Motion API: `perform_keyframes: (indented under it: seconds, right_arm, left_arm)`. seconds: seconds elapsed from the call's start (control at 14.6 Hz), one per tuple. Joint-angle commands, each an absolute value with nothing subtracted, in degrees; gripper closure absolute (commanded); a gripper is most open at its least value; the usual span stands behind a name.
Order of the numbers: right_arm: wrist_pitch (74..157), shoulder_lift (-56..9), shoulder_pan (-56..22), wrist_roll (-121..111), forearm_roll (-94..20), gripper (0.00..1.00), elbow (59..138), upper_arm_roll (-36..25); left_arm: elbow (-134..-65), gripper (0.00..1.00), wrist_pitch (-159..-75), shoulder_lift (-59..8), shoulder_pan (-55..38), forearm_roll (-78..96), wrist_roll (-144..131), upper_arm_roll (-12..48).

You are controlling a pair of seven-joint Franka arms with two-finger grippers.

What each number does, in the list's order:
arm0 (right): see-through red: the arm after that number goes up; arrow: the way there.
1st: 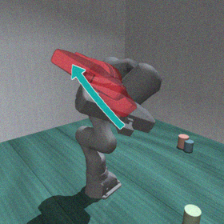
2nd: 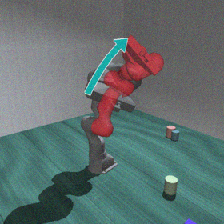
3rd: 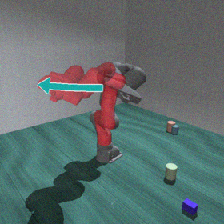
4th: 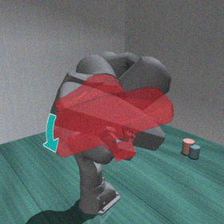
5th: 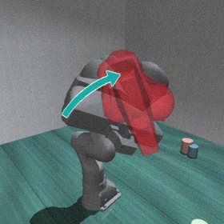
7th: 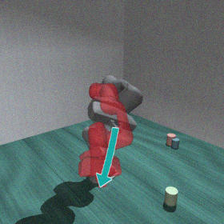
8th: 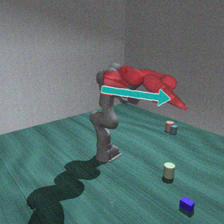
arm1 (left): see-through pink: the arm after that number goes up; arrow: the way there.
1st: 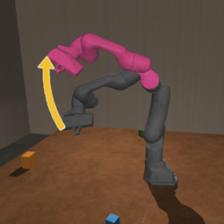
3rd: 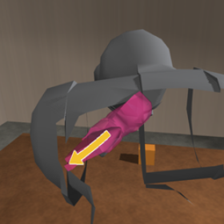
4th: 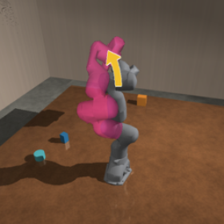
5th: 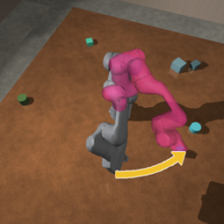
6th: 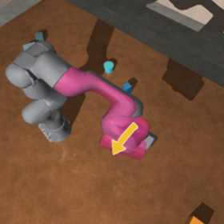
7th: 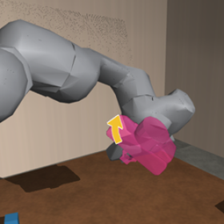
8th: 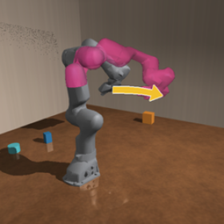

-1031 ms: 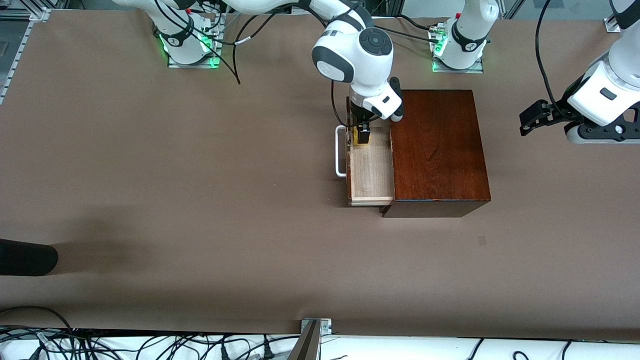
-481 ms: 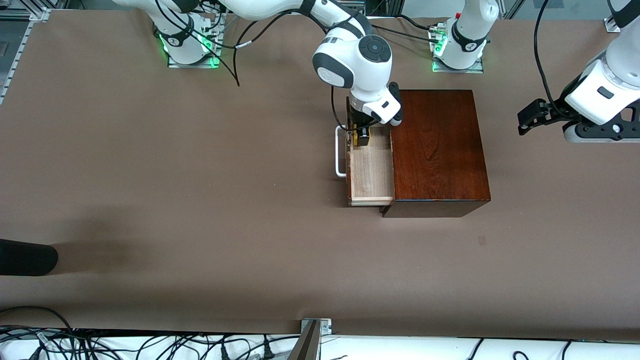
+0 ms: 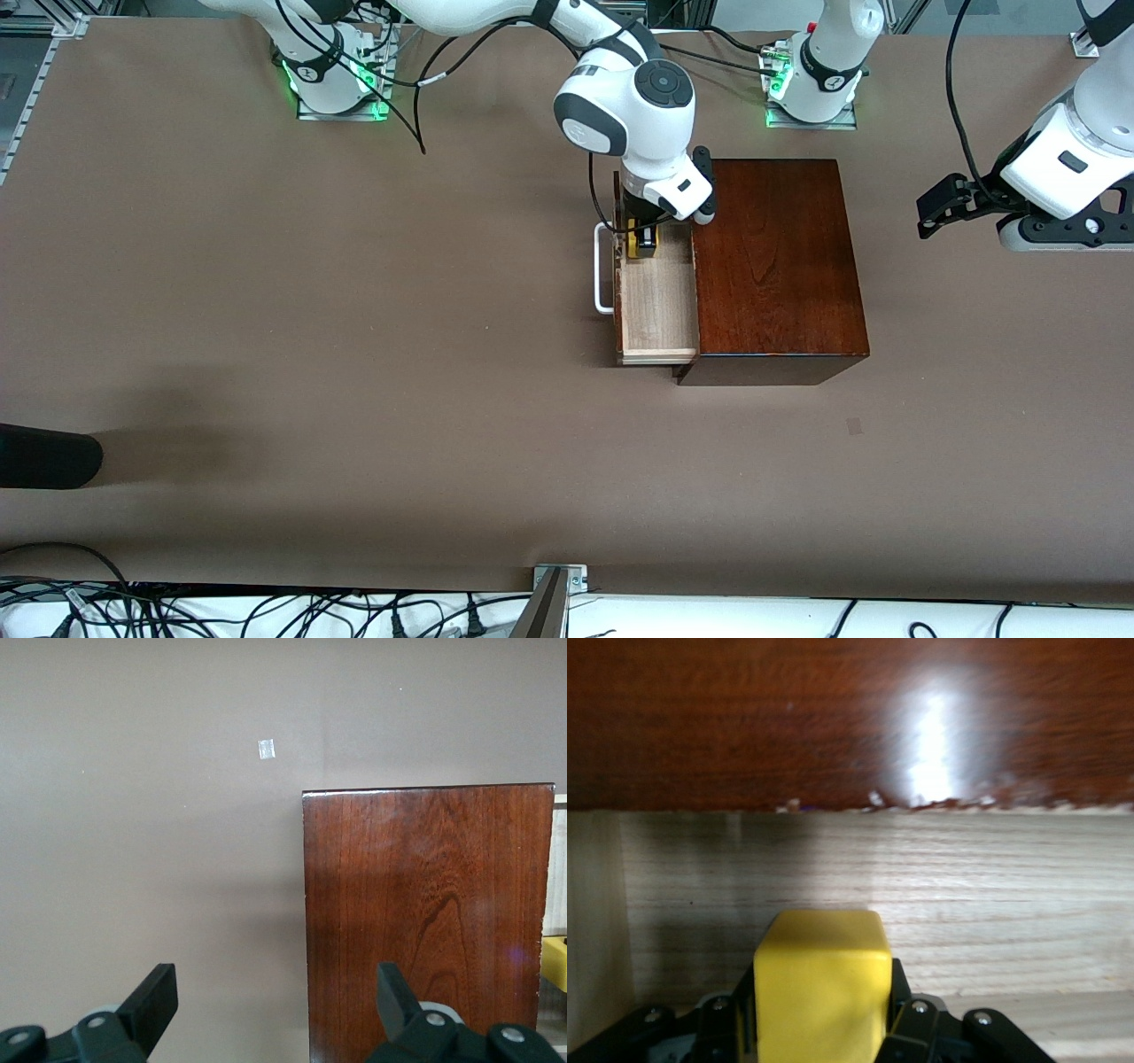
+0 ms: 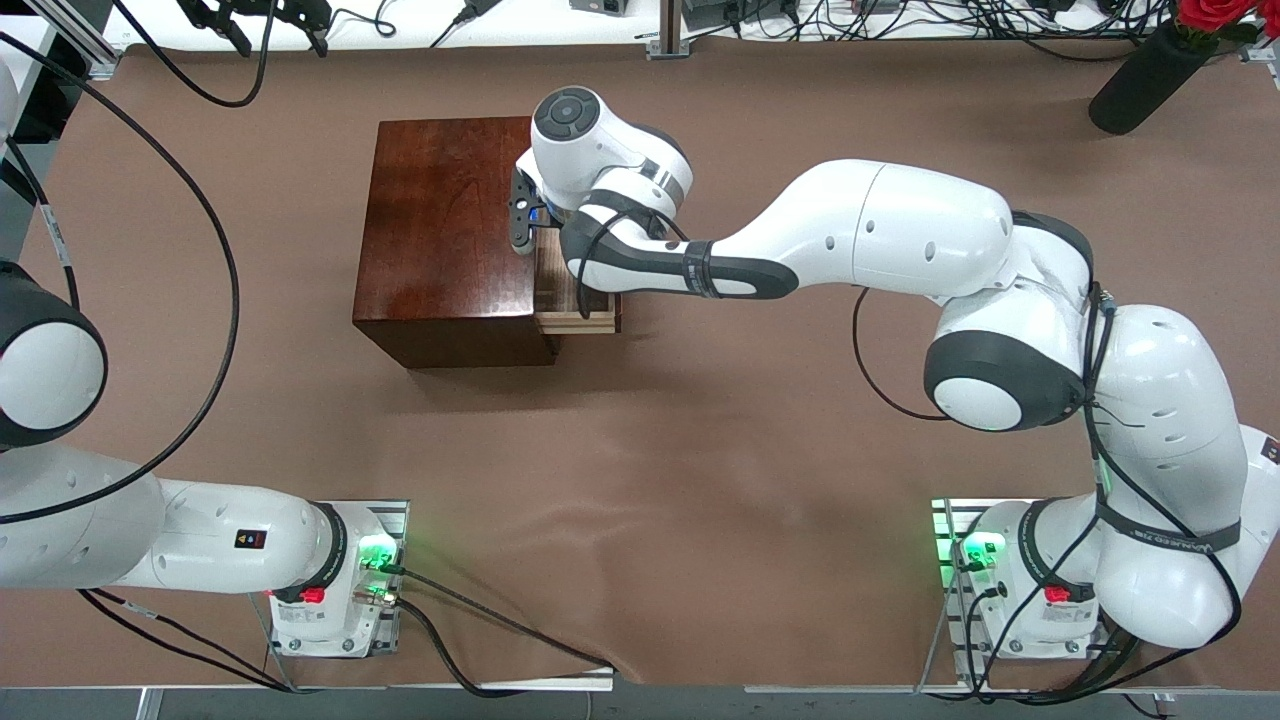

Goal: Open drawer, take yellow block, close drawer
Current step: 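Lower the right gripper into the drawer and grasp the yellow cube, then lift the cube out with the right gripper while the left gripper reaches the drawer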

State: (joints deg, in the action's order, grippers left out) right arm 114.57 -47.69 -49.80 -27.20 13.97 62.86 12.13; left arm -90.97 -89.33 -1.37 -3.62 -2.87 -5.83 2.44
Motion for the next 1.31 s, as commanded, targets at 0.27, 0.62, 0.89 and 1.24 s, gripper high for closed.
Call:
perform_keyframes:
  seconds: [0.27,0.62,0.89,1.24]
  right_arm:
    - [99.2,-35.2,-43.9,-26.1,9.5,1.00,57.4,11.7]
    - [96.9,-29.1,-31.6,-24.8,3.1,1.00,58.4,10.5]
    - [96.9,-18.9,-20.6,-21.5,1.3,1.00,72.3,10.5]
    - [96.6,-9.2,-7.0,-15.8,1.1,1.00,89.9,10.5]
  left_arm:
    - [-90.2,0.00,-87.2,-1.0,-4.0,-1.7,-5.1,2.5]
    - [-89.0,0.00,-83.7,-1.1,-5.9,-1.7,-5.0,5.0]
    - [-88.8,0.00,-83.3,-1.4,-6.0,-1.6,-4.7,12.6]
    - [-88.8,0.00,-85.9,-6.0,-6.0,4.2,5.4,25.0]
